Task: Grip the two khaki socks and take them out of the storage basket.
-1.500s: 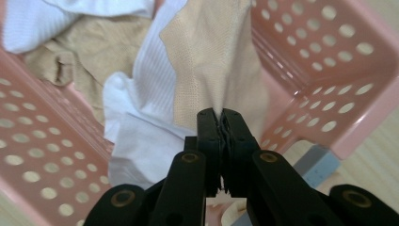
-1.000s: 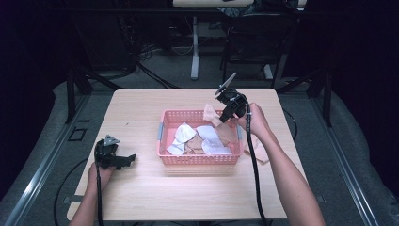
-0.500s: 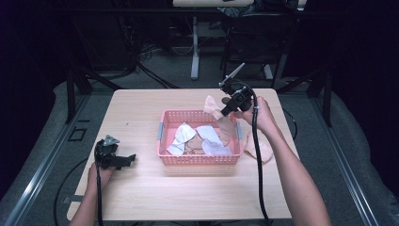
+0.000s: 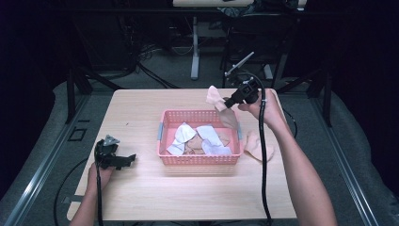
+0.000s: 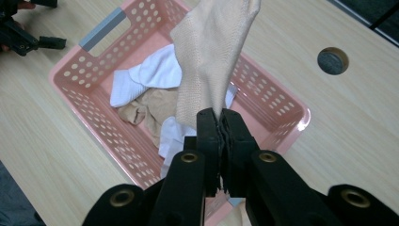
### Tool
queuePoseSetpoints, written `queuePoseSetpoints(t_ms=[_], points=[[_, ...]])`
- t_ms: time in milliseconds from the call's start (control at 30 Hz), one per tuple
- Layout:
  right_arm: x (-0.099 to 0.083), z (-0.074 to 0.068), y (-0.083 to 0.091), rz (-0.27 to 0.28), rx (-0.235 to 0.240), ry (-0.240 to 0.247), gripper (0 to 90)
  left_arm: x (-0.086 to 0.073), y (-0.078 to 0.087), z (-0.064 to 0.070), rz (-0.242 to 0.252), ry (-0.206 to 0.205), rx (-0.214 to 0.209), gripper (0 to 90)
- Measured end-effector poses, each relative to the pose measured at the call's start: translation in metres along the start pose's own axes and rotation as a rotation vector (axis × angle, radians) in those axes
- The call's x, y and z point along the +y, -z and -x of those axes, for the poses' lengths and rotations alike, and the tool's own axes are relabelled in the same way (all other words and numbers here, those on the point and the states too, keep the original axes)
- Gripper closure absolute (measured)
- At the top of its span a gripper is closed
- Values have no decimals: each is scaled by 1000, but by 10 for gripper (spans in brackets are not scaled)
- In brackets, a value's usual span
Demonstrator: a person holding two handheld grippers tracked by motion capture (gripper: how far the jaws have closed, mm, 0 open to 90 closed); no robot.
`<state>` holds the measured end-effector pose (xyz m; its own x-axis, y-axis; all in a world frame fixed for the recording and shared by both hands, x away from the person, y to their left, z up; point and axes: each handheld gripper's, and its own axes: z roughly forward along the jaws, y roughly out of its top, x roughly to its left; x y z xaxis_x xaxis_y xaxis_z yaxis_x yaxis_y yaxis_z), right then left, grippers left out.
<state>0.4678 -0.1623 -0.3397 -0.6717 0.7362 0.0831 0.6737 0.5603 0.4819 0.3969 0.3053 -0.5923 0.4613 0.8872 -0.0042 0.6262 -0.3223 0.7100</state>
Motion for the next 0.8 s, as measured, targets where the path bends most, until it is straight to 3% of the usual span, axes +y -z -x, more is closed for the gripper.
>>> queuePoseSetpoints(t_ms=[367,800], points=[[-6,10,26,2,-51,-10,872,-1,1,-1,4,-4,-5,0],[-33,35,49,3,-129,-65,872,-1,0,-1,2,-7,-4,0]])
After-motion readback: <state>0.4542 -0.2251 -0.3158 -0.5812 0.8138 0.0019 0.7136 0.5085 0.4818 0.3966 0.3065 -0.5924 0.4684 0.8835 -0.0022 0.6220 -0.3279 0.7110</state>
